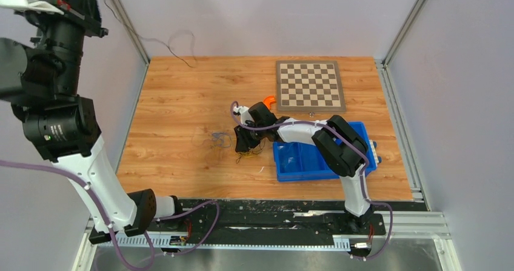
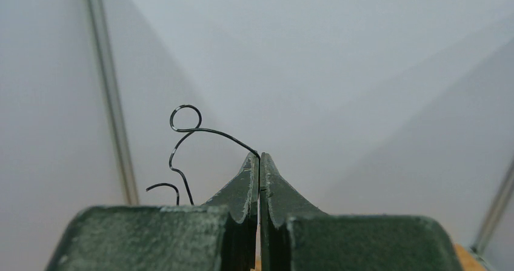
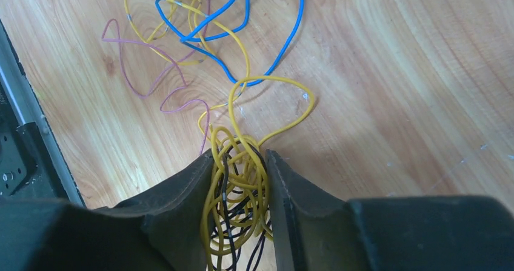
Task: Untangle the cables
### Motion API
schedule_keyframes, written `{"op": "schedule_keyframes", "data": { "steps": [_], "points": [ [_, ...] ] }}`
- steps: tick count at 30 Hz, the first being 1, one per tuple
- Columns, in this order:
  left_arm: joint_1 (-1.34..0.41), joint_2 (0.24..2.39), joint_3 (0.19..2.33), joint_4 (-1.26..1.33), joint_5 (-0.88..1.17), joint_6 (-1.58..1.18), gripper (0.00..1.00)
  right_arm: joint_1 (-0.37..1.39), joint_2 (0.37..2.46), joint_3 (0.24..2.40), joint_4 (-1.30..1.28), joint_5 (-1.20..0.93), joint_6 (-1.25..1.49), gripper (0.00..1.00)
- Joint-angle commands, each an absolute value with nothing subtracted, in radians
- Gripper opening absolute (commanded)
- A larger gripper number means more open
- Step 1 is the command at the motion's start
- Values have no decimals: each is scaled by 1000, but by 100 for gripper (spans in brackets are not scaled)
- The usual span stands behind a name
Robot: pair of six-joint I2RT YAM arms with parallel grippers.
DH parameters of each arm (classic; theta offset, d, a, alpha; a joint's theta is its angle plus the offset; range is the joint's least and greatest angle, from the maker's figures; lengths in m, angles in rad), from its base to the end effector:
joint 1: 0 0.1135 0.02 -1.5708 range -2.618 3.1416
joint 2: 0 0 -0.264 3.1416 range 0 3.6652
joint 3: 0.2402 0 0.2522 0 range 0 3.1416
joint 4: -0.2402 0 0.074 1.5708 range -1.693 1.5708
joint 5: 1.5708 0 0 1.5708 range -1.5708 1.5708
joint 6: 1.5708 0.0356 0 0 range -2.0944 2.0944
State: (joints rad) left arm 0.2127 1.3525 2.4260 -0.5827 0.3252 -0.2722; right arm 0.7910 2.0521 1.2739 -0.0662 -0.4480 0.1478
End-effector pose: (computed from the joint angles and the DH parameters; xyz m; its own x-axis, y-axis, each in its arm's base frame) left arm 0.1216 0.0146 0.6659 0.4235 -0.1692 -0.8900 0.1965 0.9762 -0.0921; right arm 0.2909 0.3161 0.1390 -0.6441 -0.4626 -0.6093 -0.7566 0.5028 0.4181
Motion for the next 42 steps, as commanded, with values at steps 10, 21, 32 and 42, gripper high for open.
{"op": "schedule_keyframes", "data": {
  "steps": [10, 21, 32, 42],
  "points": [
    [229, 1291, 2249, -468, 436, -283, 0, 788, 1955, 1324, -121, -561, 90, 74],
    [228, 1160, 1857, -92, 938, -640, 0, 775, 1603, 1497, -296, -662, -147, 100],
    [38, 1199, 1683, 189, 1016, -1008, 0, 744, 1569, 1765, -466, -647, -266, 98],
    [-27, 1225, 1665, 179, 1027, -988, 0, 741, 1349, 1627, -468, -657, -327, 90]
  ]
}}
